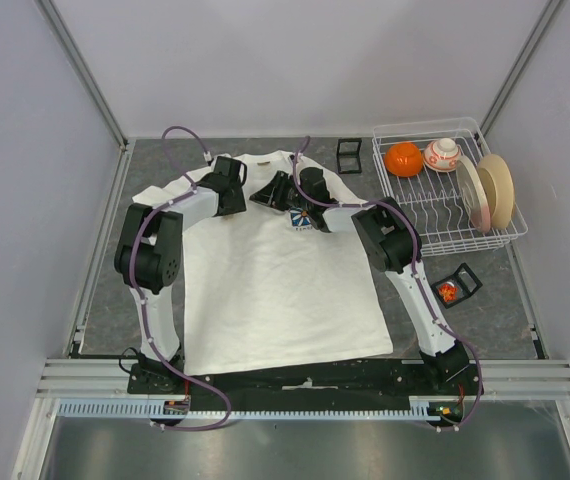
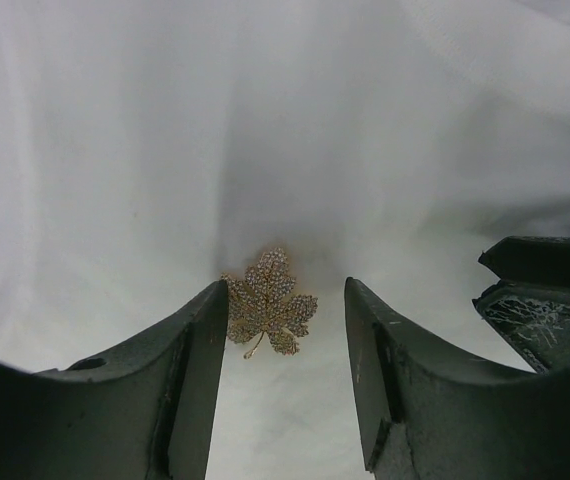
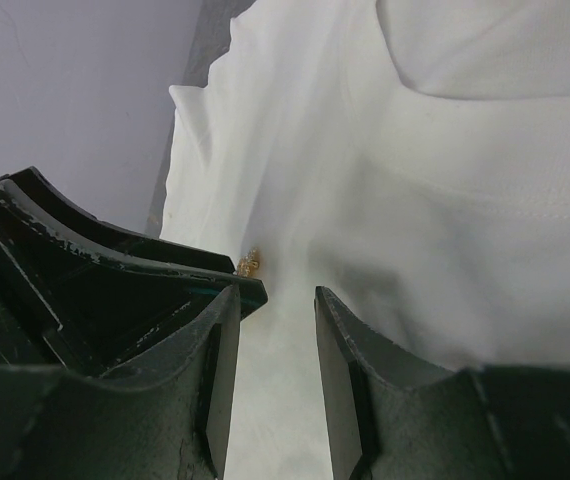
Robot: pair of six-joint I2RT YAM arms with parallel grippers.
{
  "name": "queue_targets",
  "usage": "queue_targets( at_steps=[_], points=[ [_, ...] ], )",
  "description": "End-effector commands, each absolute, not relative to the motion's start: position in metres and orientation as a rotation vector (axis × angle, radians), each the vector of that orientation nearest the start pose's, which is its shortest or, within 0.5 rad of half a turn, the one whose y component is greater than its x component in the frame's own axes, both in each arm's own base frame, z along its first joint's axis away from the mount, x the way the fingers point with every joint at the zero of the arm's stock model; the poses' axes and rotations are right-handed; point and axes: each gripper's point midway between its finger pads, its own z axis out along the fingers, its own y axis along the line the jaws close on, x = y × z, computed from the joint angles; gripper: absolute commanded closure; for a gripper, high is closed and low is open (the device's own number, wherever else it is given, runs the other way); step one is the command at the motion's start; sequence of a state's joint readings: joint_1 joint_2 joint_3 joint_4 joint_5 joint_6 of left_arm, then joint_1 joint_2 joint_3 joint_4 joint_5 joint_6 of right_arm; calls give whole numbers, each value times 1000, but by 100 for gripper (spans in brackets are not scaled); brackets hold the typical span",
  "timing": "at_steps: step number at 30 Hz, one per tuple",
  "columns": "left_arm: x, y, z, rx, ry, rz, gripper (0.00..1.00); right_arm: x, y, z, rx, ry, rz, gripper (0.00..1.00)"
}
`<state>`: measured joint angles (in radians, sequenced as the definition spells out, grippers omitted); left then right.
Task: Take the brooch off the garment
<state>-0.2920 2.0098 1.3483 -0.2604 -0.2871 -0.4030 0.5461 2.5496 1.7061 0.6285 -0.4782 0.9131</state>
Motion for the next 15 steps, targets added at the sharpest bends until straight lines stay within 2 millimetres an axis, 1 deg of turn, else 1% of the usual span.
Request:
queue_targets(
  at_steps=[1, 9, 12, 14, 15],
  points=[
    [481, -103, 36, -241, 2409, 74, 47, 504, 438, 94, -81, 1897, 1464, 57],
    [480, -107, 31, -244, 2436, 57, 53, 503, 440, 95, -82, 1894, 1475, 57],
    [480, -107, 33, -244, 2432, 55, 59, 505, 438, 95, -79, 1894, 1473, 57],
    [481, -107, 40, -246, 2413, 46, 63, 504, 439, 94, -81, 1896, 1475, 57],
    [480, -107, 39, -244, 2410, 43, 65, 504, 440, 93, -83, 1896, 1476, 57]
  ],
)
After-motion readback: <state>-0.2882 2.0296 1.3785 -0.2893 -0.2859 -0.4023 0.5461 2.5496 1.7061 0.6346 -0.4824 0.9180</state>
